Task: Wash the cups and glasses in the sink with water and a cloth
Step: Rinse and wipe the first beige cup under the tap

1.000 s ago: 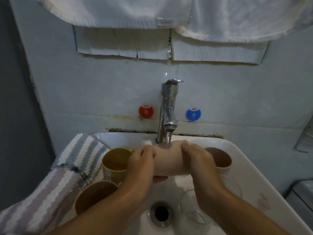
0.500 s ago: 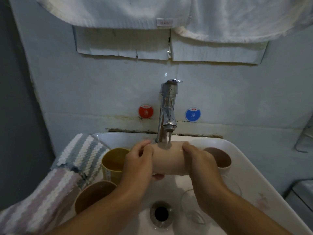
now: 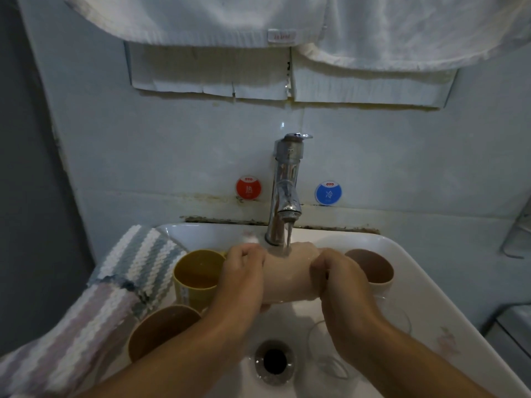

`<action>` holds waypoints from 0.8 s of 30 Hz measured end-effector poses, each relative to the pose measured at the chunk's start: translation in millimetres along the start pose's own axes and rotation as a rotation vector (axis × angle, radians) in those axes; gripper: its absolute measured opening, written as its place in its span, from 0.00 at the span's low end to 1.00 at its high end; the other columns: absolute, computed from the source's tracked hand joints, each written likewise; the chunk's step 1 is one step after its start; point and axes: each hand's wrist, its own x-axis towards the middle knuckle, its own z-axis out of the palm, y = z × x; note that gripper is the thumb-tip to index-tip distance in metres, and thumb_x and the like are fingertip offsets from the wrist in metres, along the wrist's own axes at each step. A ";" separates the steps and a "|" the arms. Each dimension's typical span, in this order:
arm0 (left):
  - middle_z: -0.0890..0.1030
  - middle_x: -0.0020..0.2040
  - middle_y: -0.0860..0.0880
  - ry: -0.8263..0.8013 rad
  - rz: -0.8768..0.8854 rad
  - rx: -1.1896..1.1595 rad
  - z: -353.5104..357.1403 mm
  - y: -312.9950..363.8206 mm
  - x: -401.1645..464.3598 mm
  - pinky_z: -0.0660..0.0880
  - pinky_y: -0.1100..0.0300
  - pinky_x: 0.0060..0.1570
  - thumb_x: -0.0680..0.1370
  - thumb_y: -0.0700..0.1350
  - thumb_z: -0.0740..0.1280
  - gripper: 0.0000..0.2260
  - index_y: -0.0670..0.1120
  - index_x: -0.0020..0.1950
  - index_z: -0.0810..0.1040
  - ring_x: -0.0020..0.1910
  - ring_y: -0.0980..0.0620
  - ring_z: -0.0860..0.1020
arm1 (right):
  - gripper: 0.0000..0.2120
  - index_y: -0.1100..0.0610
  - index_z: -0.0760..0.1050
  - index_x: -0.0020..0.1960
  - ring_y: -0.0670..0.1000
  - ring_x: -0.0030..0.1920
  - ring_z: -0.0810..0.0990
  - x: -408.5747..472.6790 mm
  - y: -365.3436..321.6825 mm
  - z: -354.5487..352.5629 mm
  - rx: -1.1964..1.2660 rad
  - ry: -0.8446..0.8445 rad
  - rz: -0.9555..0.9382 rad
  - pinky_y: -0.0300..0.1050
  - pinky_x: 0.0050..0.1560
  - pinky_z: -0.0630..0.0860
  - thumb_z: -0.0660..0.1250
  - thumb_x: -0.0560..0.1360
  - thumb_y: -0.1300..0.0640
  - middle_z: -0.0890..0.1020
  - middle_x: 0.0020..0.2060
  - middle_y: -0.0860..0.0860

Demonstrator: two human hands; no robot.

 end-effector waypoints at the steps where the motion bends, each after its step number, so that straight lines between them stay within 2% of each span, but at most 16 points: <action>1: 0.73 0.52 0.48 -0.013 0.002 0.014 -0.5 -0.2 -0.8 0.82 0.46 0.49 0.82 0.52 0.59 0.09 0.54 0.62 0.71 0.48 0.47 0.76 | 0.17 0.56 0.73 0.33 0.71 0.54 0.76 1.2 2.0 0.1 -0.002 0.008 0.001 0.66 0.57 0.74 0.60 0.76 0.70 0.77 0.45 0.68; 4: 0.72 0.50 0.49 0.015 0.006 0.032 -1.5 0.3 -1.8 0.80 0.57 0.35 0.82 0.51 0.61 0.11 0.52 0.64 0.70 0.46 0.48 0.77 | 0.15 0.56 0.73 0.34 0.70 0.54 0.76 0.7 1.8 1.5 0.026 0.022 0.006 0.65 0.56 0.74 0.60 0.76 0.69 0.78 0.48 0.70; 5: 0.73 0.49 0.49 0.025 -0.002 0.025 -1.7 1.0 -2.0 0.79 0.58 0.34 0.82 0.50 0.61 0.12 0.52 0.64 0.70 0.46 0.48 0.77 | 0.14 0.56 0.74 0.35 0.70 0.54 0.76 0.9 1.1 1.7 0.036 0.022 0.006 0.64 0.56 0.74 0.60 0.77 0.68 0.78 0.49 0.70; 7: 0.74 0.50 0.46 0.033 -0.029 -0.020 -1.3 2.8 -2.3 0.81 0.52 0.41 0.81 0.48 0.63 0.13 0.49 0.65 0.71 0.46 0.48 0.76 | 0.11 0.55 0.74 0.37 0.67 0.51 0.77 -1.6 -0.7 0.2 0.070 0.012 0.022 0.61 0.51 0.75 0.62 0.78 0.63 0.79 0.48 0.66; 9: 0.75 0.51 0.45 0.034 -0.036 -0.027 -0.7 2.8 -2.6 0.81 0.46 0.50 0.80 0.48 0.64 0.14 0.47 0.64 0.72 0.47 0.48 0.76 | 0.09 0.52 0.74 0.41 0.57 0.48 0.77 -4.8 -0.6 -0.8 0.141 -0.016 0.096 0.50 0.46 0.74 0.63 0.80 0.55 0.79 0.45 0.56; 12: 0.75 0.49 0.46 0.027 -0.007 0.027 0.2 2.7 -4.2 0.78 0.45 0.55 0.79 0.48 0.64 0.12 0.48 0.61 0.73 0.47 0.48 0.75 | 0.09 0.51 0.76 0.41 0.53 0.47 0.76 -6.4 -1.9 -1.3 0.147 -0.064 0.114 0.45 0.42 0.72 0.63 0.80 0.53 0.78 0.45 0.53; 15: 0.74 0.50 0.47 0.038 0.017 0.053 0.8 3.2 -3.7 0.75 0.47 0.54 0.80 0.48 0.62 0.09 0.52 0.59 0.72 0.48 0.48 0.74 | 0.09 0.50 0.76 0.41 0.55 0.50 0.76 -3.1 -1.1 -1.2 0.146 -0.063 0.132 0.47 0.44 0.71 0.63 0.80 0.55 0.78 0.48 0.53; 18: 0.74 0.52 0.45 0.024 -0.028 -0.005 2.5 4.5 -3.1 0.79 0.41 0.53 0.82 0.51 0.59 0.05 0.54 0.53 0.74 0.48 0.45 0.76 | 0.10 0.51 0.77 0.42 0.58 0.54 0.76 3.2 0.0 0.2 0.123 -0.057 0.139 0.54 0.54 0.72 0.62 0.81 0.57 0.79 0.51 0.55; 22: 0.73 0.57 0.44 -0.014 -0.034 -0.071 1.9 3.3 -3.6 0.83 0.44 0.44 0.83 0.52 0.60 0.11 0.53 0.64 0.73 0.51 0.43 0.77 | 0.06 0.53 0.77 0.48 0.60 0.59 0.73 6.4 -2.4 -0.2 0.162 -0.057 0.177 0.57 0.62 0.70 0.63 0.81 0.56 0.76 0.58 0.58; 24: 0.72 0.57 0.45 0.003 -0.035 -0.088 1.5 3.7 -2.9 0.82 0.43 0.45 0.82 0.50 0.61 0.11 0.53 0.65 0.73 0.51 0.43 0.77 | 0.08 0.54 0.76 0.44 0.57 0.54 0.75 6.7 -3.0 -1.1 0.171 -0.055 0.157 0.53 0.55 0.72 0.63 0.81 0.56 0.77 0.53 0.56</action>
